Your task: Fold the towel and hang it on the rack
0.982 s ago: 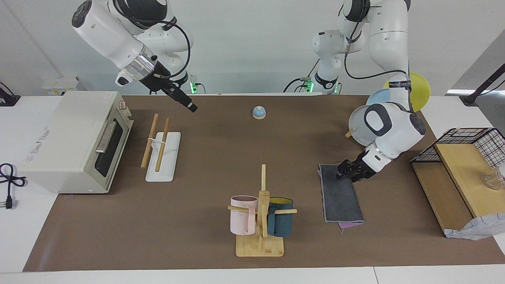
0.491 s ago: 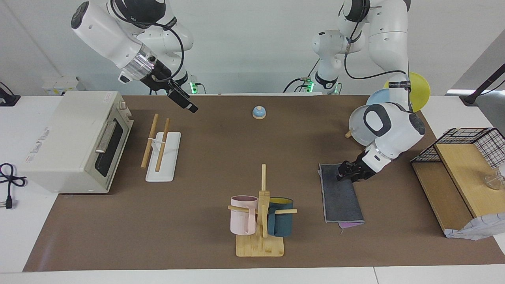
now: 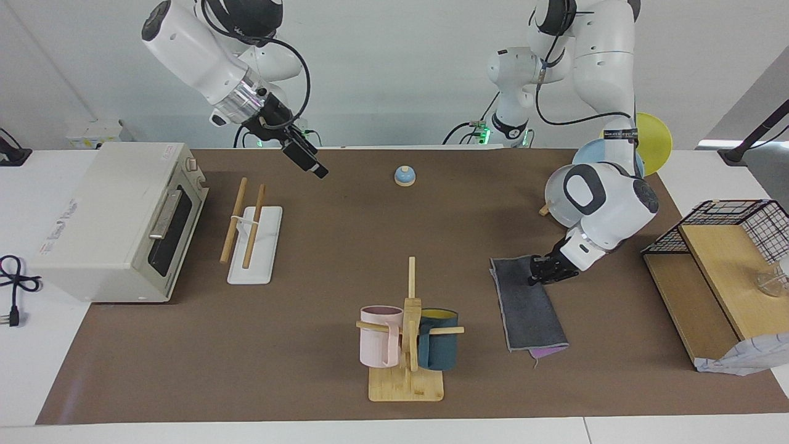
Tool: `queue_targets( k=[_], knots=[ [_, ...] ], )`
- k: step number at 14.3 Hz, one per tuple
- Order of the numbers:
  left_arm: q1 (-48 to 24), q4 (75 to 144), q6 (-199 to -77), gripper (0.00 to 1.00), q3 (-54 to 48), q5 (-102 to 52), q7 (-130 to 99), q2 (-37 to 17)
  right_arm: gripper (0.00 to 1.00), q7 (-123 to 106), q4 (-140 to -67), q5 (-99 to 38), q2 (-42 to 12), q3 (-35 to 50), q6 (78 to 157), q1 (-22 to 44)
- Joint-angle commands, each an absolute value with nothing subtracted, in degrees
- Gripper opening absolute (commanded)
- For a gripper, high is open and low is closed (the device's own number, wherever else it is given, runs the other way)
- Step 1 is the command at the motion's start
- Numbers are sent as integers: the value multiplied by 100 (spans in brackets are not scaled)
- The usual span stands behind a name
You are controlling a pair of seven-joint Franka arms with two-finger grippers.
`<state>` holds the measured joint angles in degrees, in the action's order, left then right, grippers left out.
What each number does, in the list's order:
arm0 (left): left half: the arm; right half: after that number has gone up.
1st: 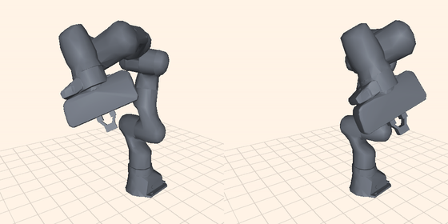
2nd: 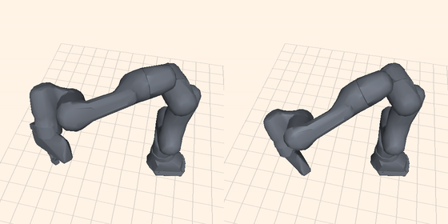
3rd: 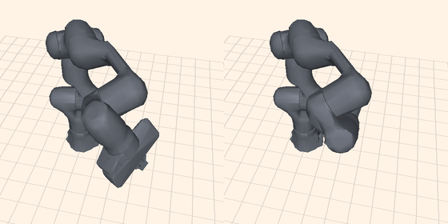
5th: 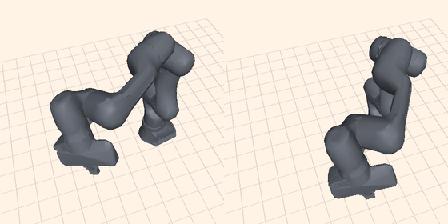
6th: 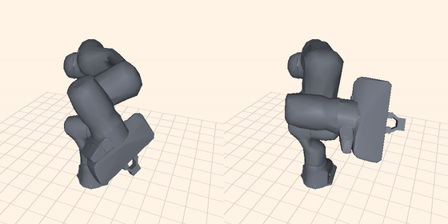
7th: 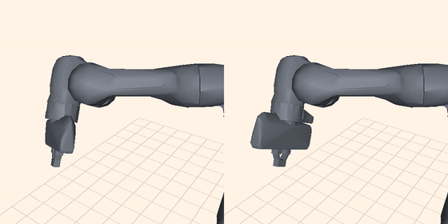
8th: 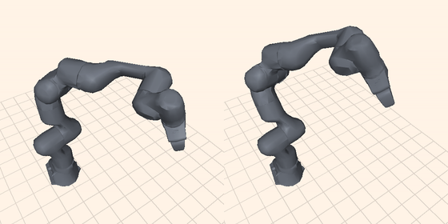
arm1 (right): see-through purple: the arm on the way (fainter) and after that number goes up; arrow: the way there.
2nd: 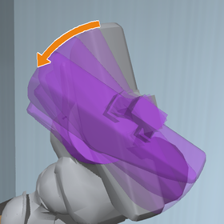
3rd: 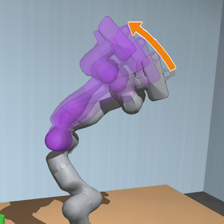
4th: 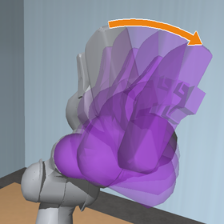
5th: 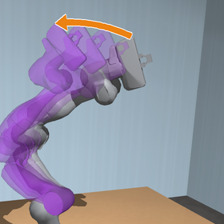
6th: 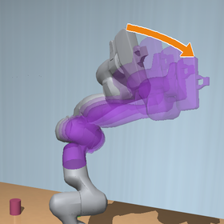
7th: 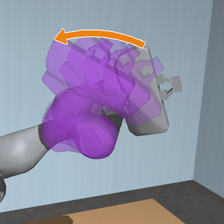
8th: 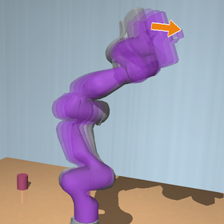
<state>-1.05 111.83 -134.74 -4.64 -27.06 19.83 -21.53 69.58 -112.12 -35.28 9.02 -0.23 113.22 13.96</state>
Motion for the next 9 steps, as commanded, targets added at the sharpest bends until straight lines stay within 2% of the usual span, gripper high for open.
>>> queue_targets(
  k=[1,3,7,9],
  knots=[
    [-53,10987,-13264,0,-448,-2830,1795,-2180,100,7049,-11391,-3744,1055,-18,11444,1362],
    [-35,10733,-12782,0,-431,-2743,1059,-2014,100,7049,-11391,-3744,1055,-18,11461,1362],
    [-123,10486,-11832,0,-439,-2420,-847,-1355,100,7162,-11487,-3744,1055,-9,11733,1590],
    [-324,10101,-11297,0,-466,-1988,-2104,-1213,100,7548,-11505,-3744,1002,-17,12197,1897]
  ],
)
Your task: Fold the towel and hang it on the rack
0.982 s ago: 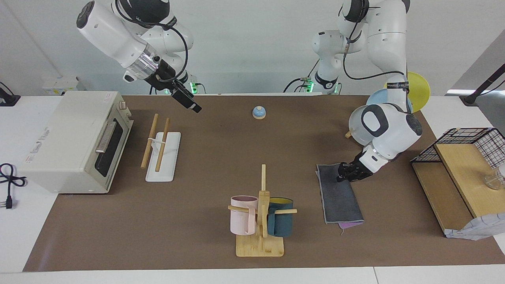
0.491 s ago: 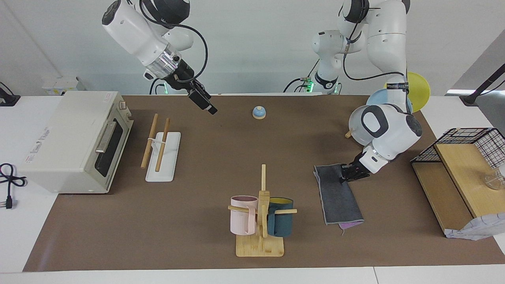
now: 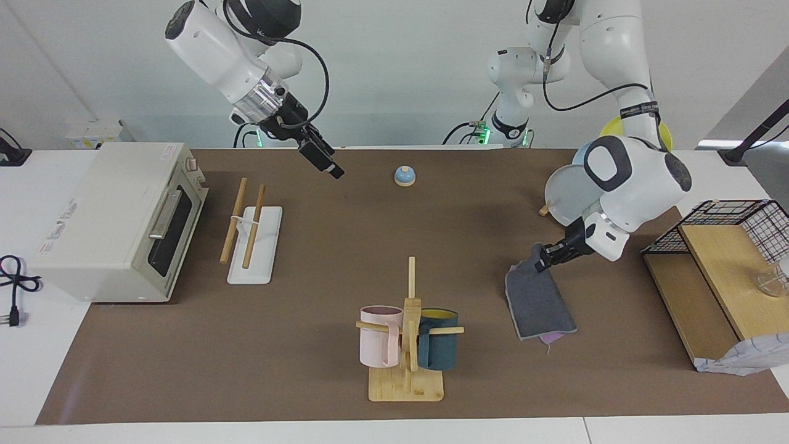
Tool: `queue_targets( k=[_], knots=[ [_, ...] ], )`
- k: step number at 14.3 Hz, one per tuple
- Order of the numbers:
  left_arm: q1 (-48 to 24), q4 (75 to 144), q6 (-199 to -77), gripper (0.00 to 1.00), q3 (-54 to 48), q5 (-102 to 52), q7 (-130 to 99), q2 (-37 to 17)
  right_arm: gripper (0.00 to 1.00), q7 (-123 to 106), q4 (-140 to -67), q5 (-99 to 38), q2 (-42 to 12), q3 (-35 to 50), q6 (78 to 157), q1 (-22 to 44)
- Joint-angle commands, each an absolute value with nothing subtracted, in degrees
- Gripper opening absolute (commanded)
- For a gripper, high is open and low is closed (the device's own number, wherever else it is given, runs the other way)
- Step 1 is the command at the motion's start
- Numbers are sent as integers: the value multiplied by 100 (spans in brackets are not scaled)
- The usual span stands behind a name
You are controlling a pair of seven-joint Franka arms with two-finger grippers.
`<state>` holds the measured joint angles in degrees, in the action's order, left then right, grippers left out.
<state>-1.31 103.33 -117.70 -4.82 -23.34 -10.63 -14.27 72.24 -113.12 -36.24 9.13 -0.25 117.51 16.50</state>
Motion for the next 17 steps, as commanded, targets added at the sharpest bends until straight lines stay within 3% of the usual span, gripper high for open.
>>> queue_targets(
  k=[1,8,11,17],
  knots=[
    [-438,9925,-11085,0,-475,-1899,-2570,-1187,100,7741,-11540,-3744,985,-9,12399,2020],
    [-967,9817,-10784,0,-623,-1810,-6663,-344,100,8725,-11496,-3770,554,-9,13498,2820],
    [-967,9809,-10907,0,-825,-1942,-8729,-193,100,9166,-11225,-4699,107,-9,14035,3013],
    [-1045,9958,-11662,0,-914,-2355,-11721,17,100,10036,-11101,-4772,-271,-9,14817,3576]
  ],
)
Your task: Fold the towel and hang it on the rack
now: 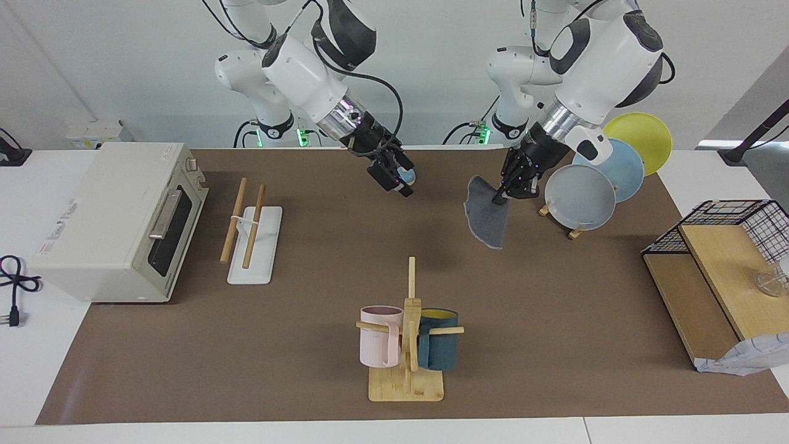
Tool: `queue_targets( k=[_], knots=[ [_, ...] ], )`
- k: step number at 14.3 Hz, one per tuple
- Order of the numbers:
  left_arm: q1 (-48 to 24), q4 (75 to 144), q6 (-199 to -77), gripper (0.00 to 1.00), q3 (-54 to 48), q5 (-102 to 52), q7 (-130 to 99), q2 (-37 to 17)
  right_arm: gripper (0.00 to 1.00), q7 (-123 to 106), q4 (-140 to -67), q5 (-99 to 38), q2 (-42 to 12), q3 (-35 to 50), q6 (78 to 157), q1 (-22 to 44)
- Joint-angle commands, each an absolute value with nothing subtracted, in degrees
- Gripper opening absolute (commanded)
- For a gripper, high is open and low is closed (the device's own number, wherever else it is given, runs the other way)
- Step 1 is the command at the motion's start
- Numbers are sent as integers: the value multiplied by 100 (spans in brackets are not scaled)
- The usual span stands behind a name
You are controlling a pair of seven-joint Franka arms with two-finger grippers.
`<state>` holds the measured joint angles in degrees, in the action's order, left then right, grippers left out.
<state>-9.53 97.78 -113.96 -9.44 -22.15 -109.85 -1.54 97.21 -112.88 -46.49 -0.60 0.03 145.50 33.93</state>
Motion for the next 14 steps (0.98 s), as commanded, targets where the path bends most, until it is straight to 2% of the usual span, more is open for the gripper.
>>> queue_targets(
  k=[1,6,7,11,14],
  knots=[
    [-1107,10036,-11776,0,-914,-2364,-12029,52,100,10185,-11048,-4772,-342,-9,14914,3629],
    [-1336,10581,-12234,0,-914,-2373,-12822,333,100,10406,-10583,-4781,-764,0,14968,3735],
    [-1458,10713,-12347,0,-914,-2382,-13041,438,100,10415,-10573,-4781,-808,0,15246,3848],
    [-1511,10846,-12366,0,-905,-2373,-13341,510,100,10397,-10661,-4781,-800,0,15346,4052],
    [-1521,10863,-12366,0,-905,-2382,-13359,519,100,10336,-10573,-4755,-1002,-9,15372,4149]
  ],
)
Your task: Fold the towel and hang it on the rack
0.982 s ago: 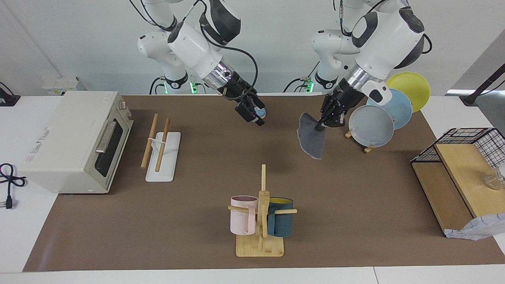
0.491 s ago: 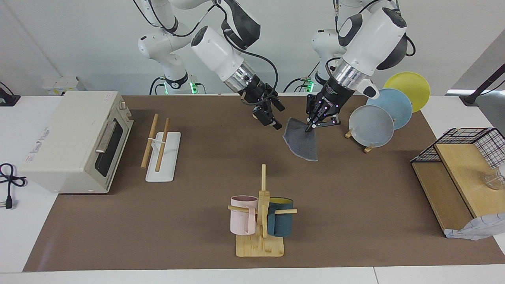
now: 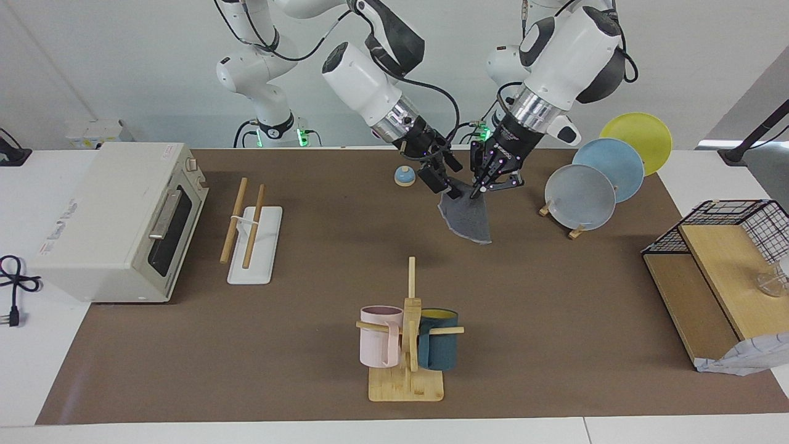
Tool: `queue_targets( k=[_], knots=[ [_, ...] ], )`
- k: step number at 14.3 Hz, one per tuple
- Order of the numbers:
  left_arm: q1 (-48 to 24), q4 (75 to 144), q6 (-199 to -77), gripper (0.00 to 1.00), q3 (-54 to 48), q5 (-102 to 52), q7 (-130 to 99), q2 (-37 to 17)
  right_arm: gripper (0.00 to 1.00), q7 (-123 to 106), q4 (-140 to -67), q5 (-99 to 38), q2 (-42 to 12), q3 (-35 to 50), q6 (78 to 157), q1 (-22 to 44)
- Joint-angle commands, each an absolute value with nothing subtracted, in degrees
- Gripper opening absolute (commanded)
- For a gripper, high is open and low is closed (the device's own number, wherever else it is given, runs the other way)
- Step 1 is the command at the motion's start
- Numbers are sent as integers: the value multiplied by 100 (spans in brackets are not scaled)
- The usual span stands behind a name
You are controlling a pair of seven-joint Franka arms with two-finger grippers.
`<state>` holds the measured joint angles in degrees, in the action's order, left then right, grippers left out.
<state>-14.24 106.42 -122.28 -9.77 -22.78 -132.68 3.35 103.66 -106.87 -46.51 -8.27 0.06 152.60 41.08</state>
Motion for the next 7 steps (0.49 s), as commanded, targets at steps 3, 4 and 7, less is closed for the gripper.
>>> queue_targets(
  k=[3,4,7],
  knots=[
    [-1521,10863,-12349,0,-905,-2382,-13385,519,85,10143,-10556,-4746,-1011,-9,15354,4078],
    [-1512,10863,-12331,0,-897,-2373,-13386,519,61,10116,-10530,-4746,-1011,-9,15354,4069],
    [-1512,10863,-12305,0,-896,-2373,-13438,527,0,10090,-10398,-4772,-1020,-18,15293,4017]
  ],
)
